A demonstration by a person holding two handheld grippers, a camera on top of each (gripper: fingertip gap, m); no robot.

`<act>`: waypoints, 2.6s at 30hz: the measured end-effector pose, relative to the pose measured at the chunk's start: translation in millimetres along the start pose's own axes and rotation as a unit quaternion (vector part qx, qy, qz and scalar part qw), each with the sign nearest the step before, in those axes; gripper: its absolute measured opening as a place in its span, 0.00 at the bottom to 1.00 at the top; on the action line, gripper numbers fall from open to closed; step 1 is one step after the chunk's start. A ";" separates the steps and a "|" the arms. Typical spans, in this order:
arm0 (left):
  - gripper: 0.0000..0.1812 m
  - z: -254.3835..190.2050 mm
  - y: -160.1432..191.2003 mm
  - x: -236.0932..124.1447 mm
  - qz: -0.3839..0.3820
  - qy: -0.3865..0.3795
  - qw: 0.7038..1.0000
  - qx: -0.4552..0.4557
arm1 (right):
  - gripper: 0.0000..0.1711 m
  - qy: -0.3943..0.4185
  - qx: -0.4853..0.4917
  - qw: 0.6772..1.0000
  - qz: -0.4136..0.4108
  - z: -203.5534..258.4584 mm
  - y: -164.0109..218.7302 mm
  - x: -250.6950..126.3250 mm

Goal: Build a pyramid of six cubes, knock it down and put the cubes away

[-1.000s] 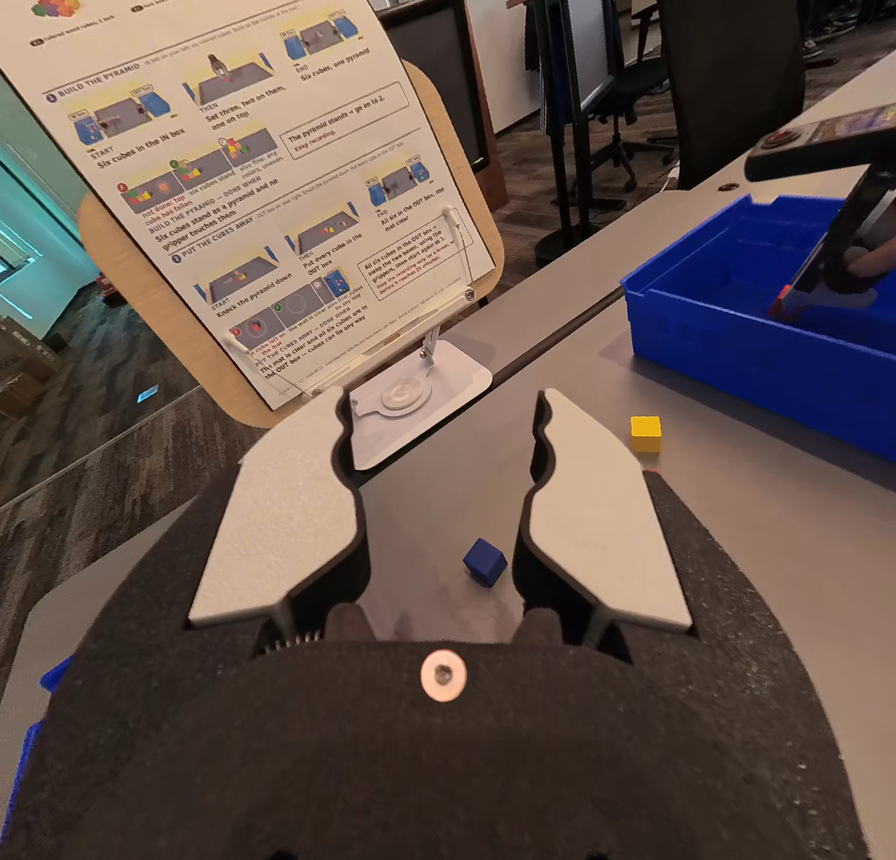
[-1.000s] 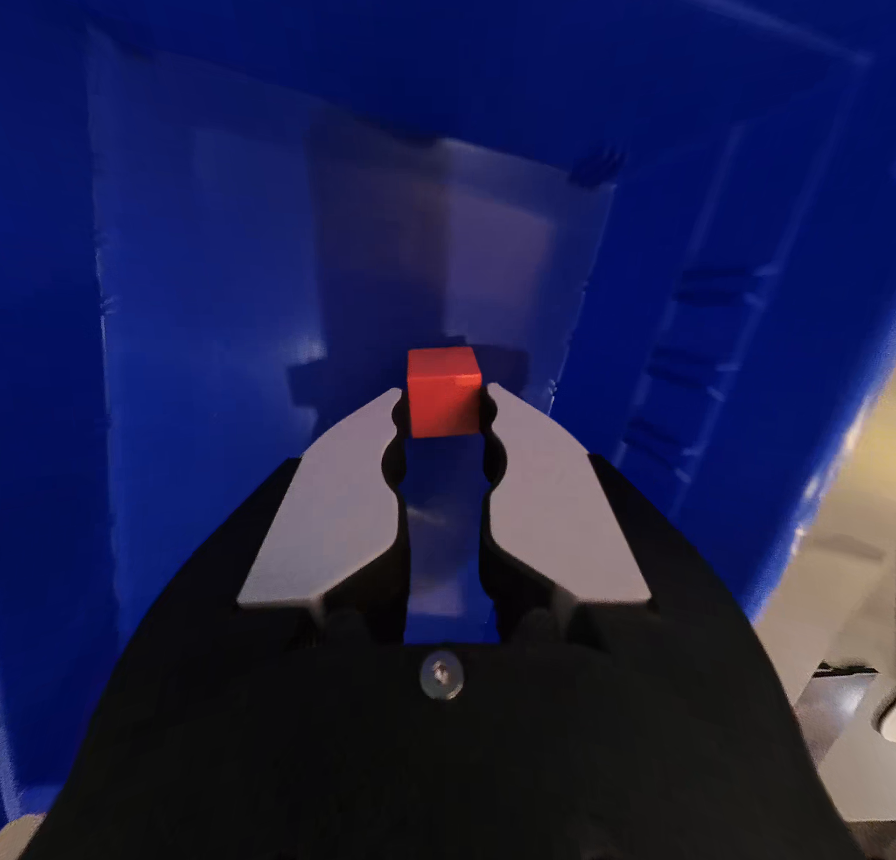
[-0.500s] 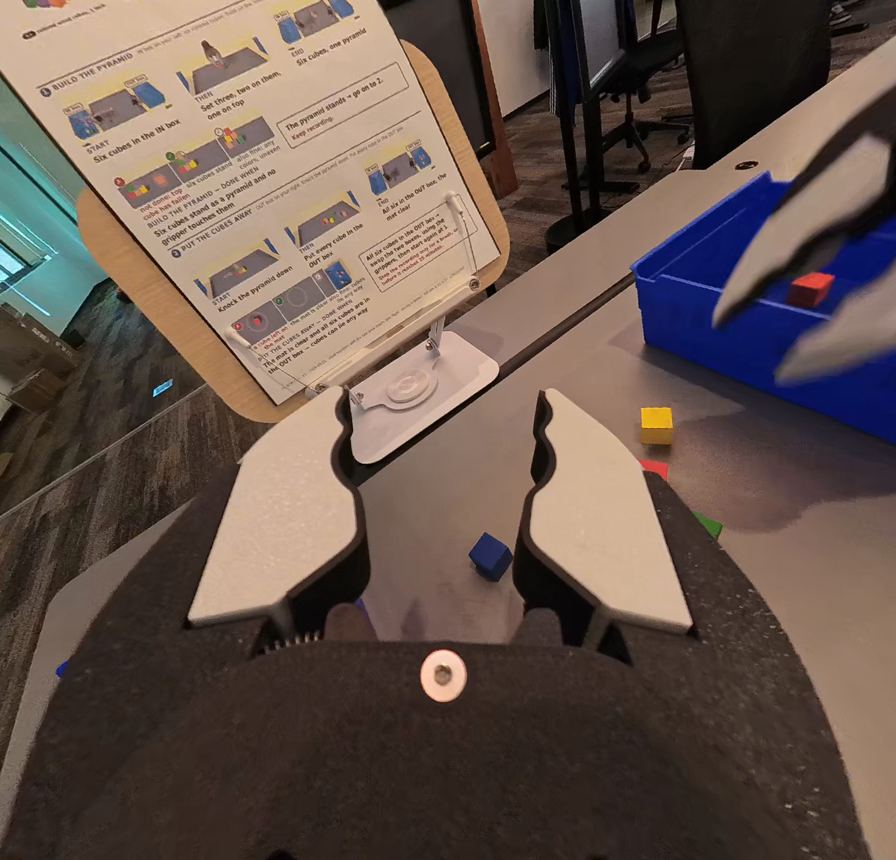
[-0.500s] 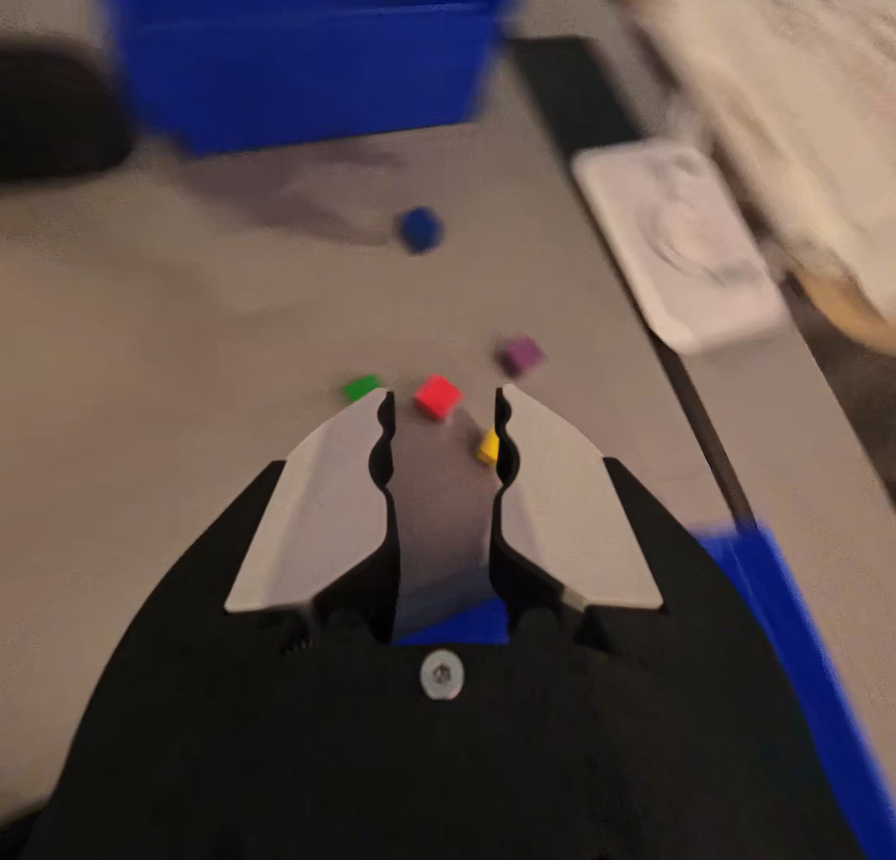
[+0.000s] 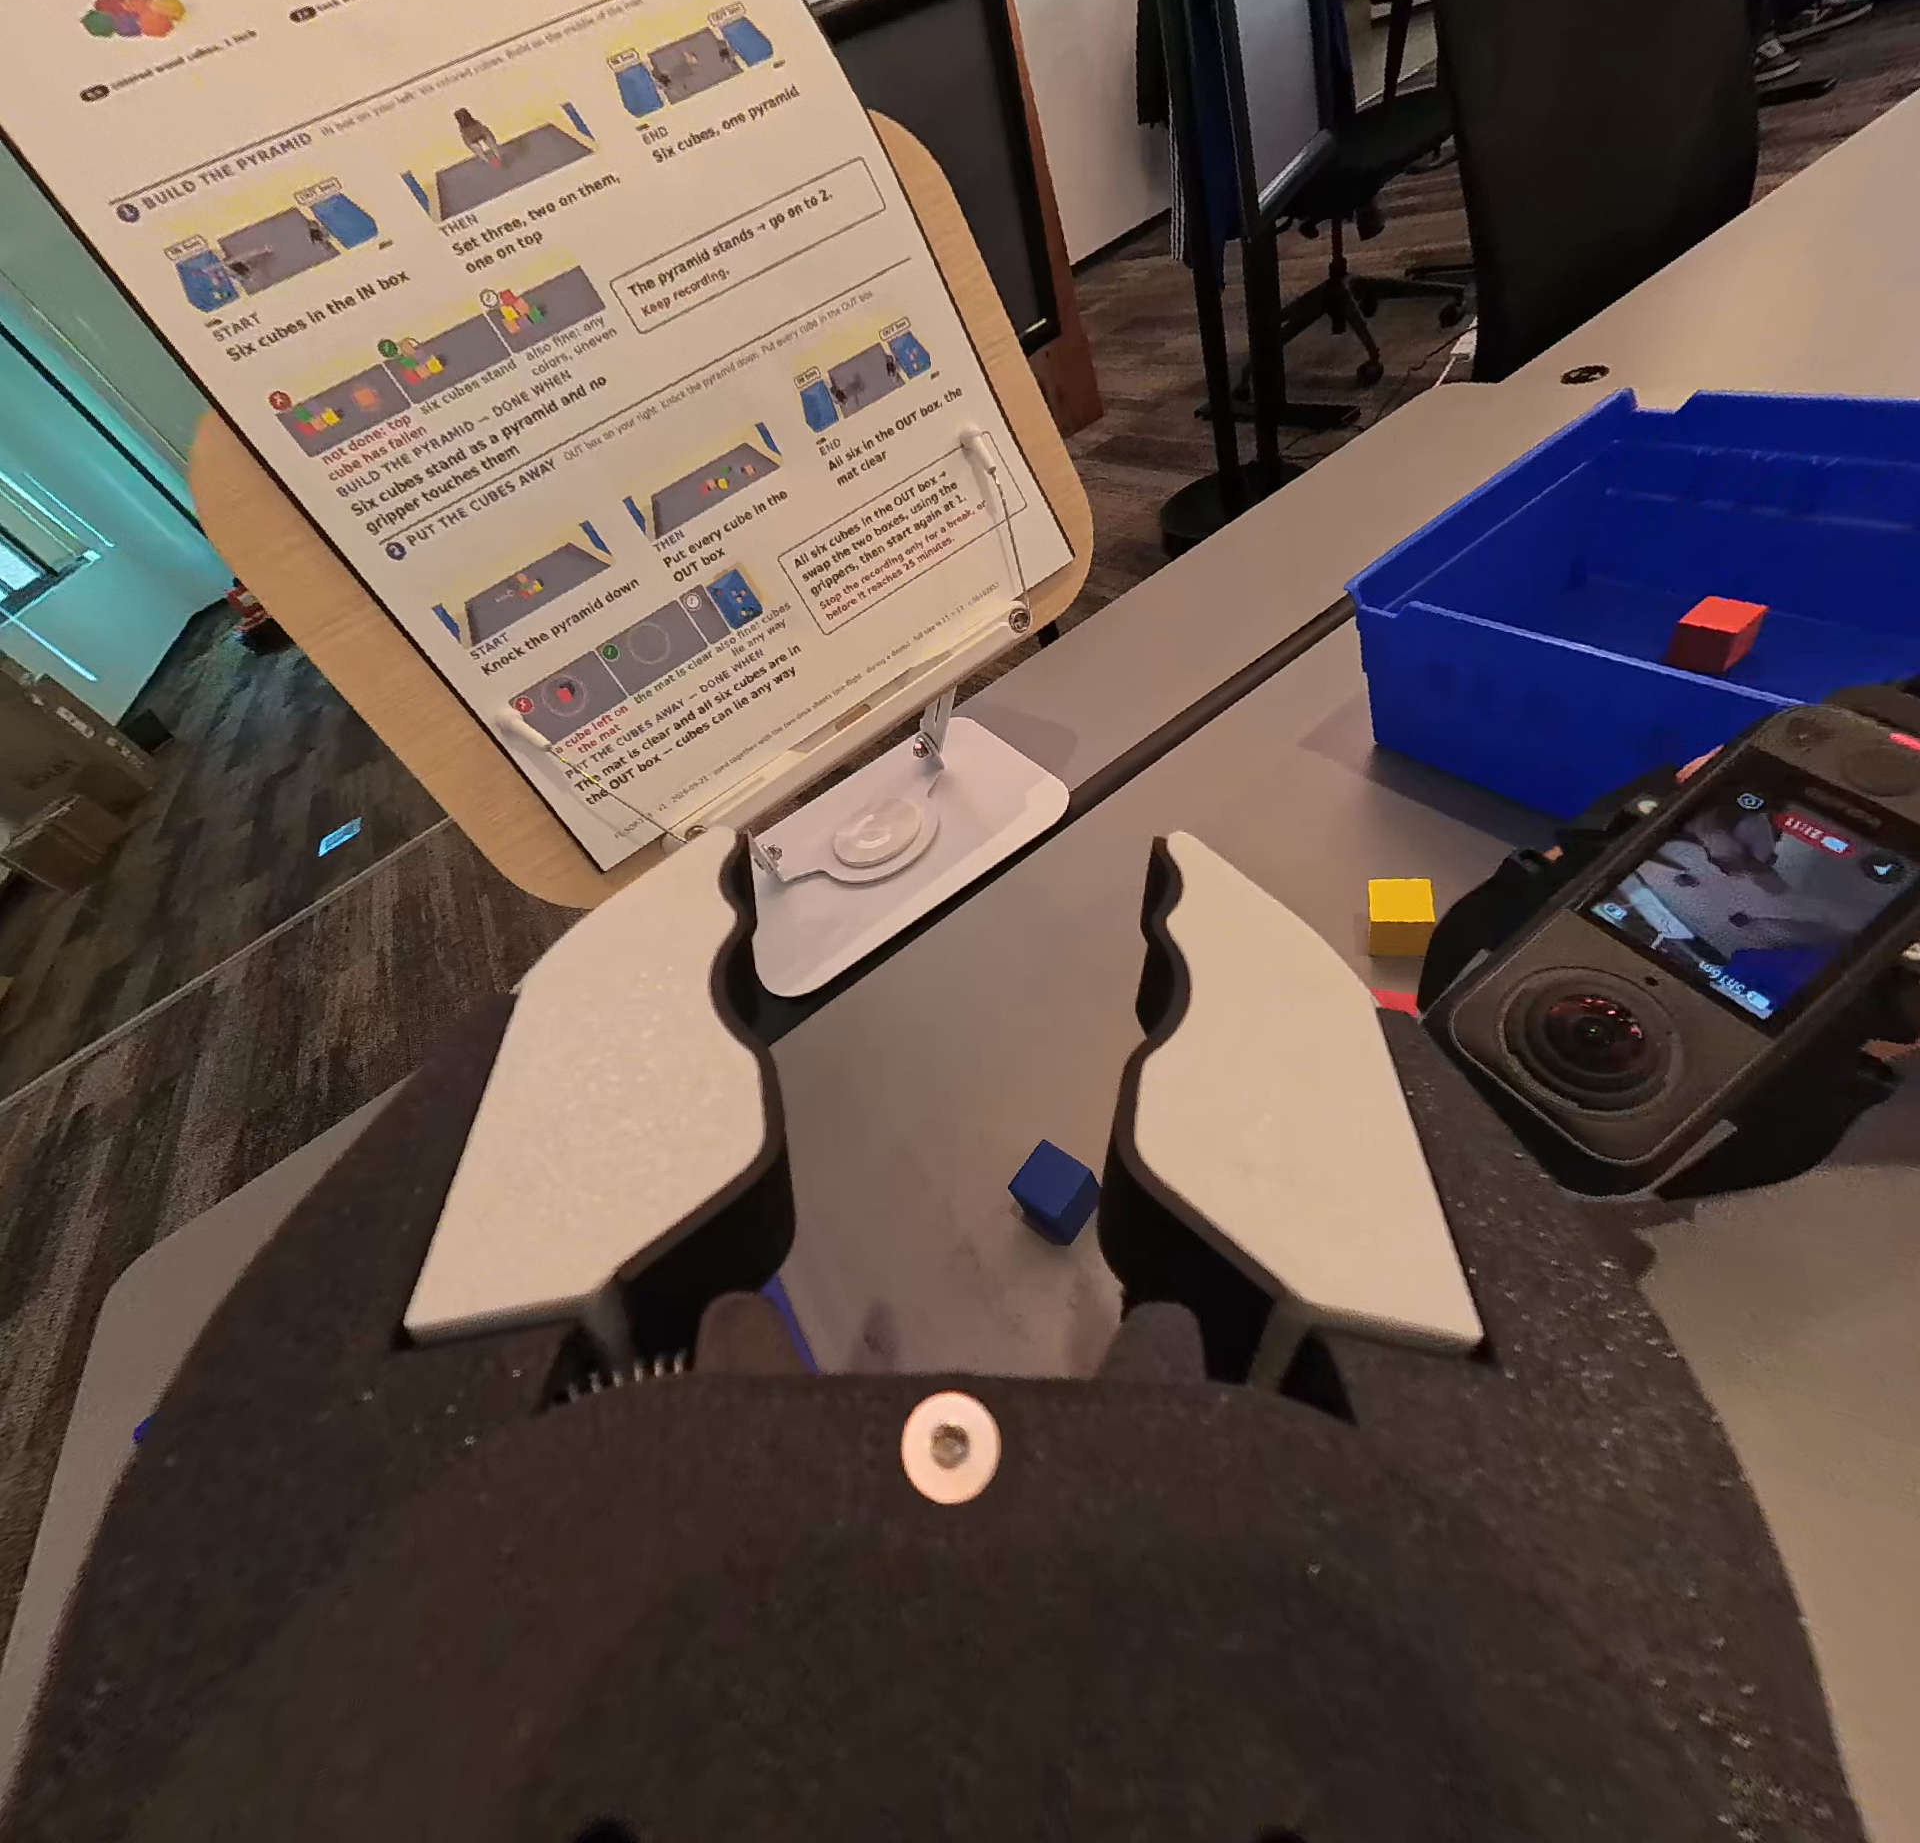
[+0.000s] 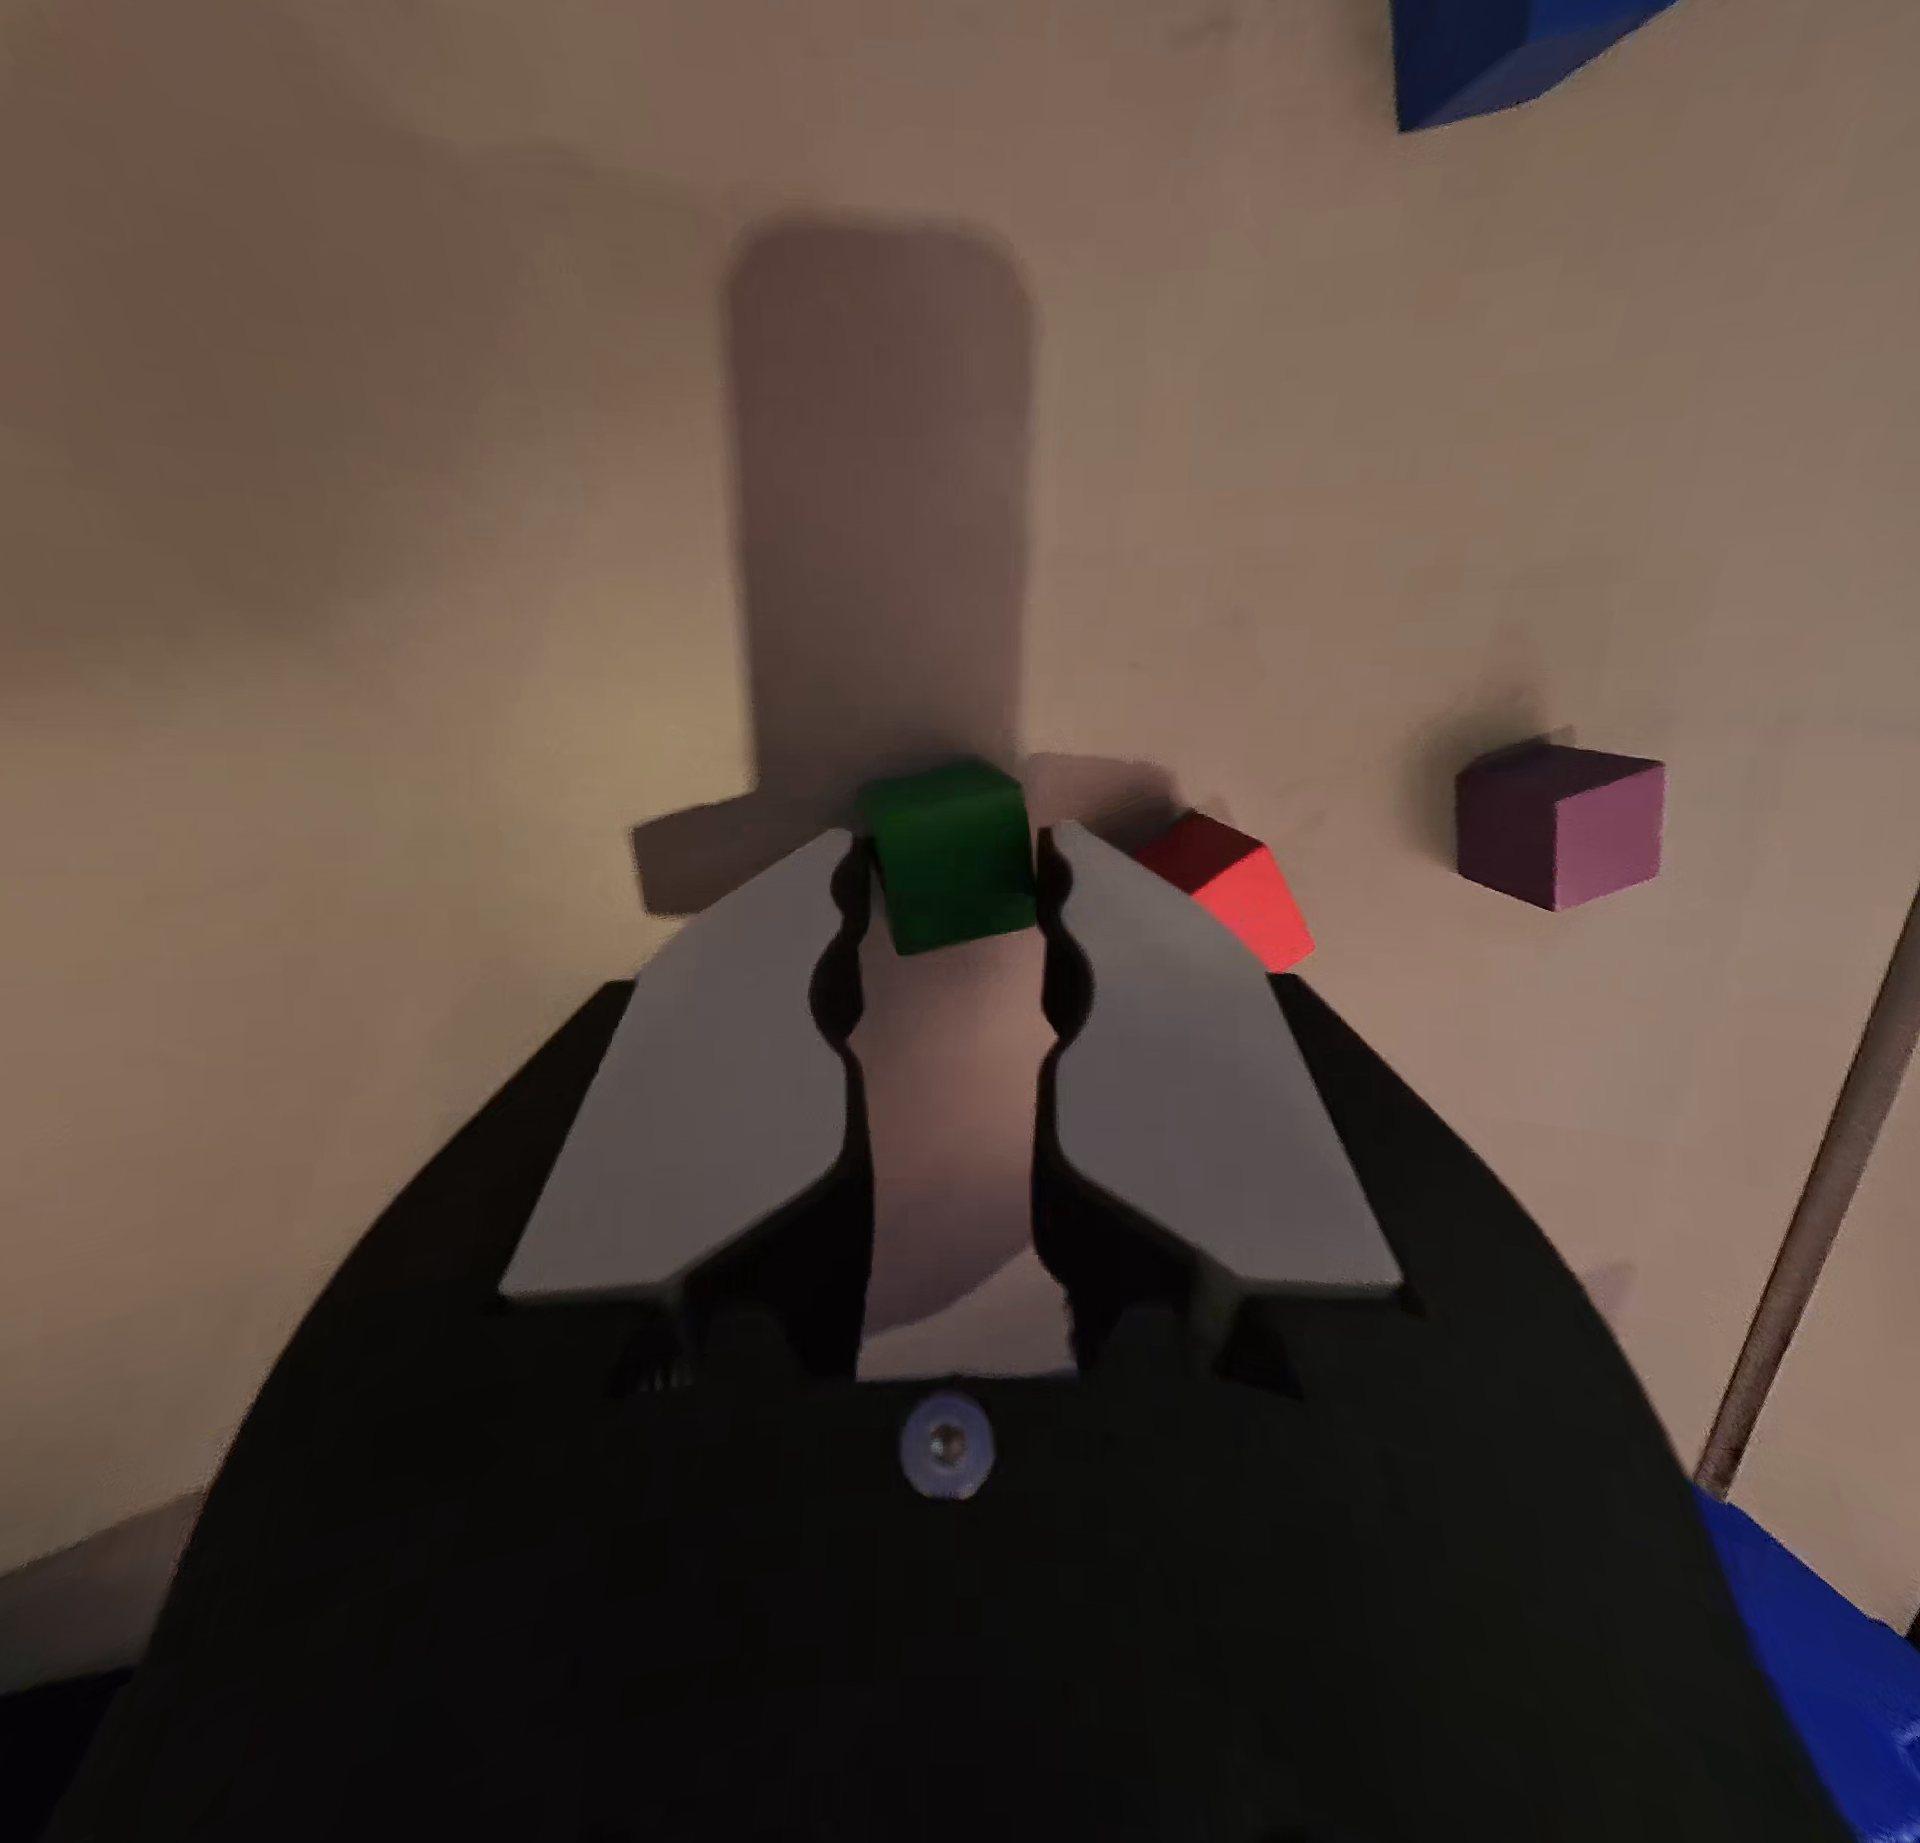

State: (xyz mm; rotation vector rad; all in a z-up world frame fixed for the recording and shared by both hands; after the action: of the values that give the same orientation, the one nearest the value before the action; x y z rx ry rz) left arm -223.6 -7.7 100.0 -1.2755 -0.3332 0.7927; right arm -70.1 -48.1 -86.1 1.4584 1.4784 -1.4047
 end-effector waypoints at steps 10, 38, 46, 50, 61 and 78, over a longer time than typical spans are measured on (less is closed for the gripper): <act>0.39 1.6 -0.3 -1.1 -0.001 -0.001 1.000 -0.005 | 0.17 0.193 0.180 0.933 -0.244 -46.1 50.7 -167.9; 0.39 -12.9 9.5 10.9 0.034 0.010 0.999 0.020 | 0.24 0.097 0.329 0.933 -0.112 -43.4 8.8 -66.0; 0.39 -14.3 6.7 9.1 0.029 0.013 0.999 0.026 | 0.27 0.086 0.354 0.931 -0.023 -43.6 15.8 -11.1; 0.40 -16.0 8.9 11.4 0.036 0.015 0.999 0.030 | 0.17 0.007 0.349 0.937 -0.022 -35.1 14.2 -0.2; 0.39 -14.7 10.4 12.7 0.039 0.018 0.999 0.023 | 0.17 0.139 0.445 0.882 -0.074 -52.1 149.9 -152.8; 0.39 -16.9 9.6 12.1 0.035 0.051 0.998 -0.008 | 0.34 0.188 0.348 0.915 -0.076 -66.6 165.0 -150.6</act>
State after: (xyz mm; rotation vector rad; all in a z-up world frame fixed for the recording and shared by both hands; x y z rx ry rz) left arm -207.8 -10.8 83.7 -1.3433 -0.2156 0.7821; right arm 132.0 -57.9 29.5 2.1853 1.3934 -1.9563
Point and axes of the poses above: each gripper's, where its closed fingertips meet, x out along the fingers, y out of its underside, z = x × y across the jaws, the point moved 7 cm from there along -x, back along the fingers, and after that the axes turned 3 degrees about -x, right-handed, at the moved point
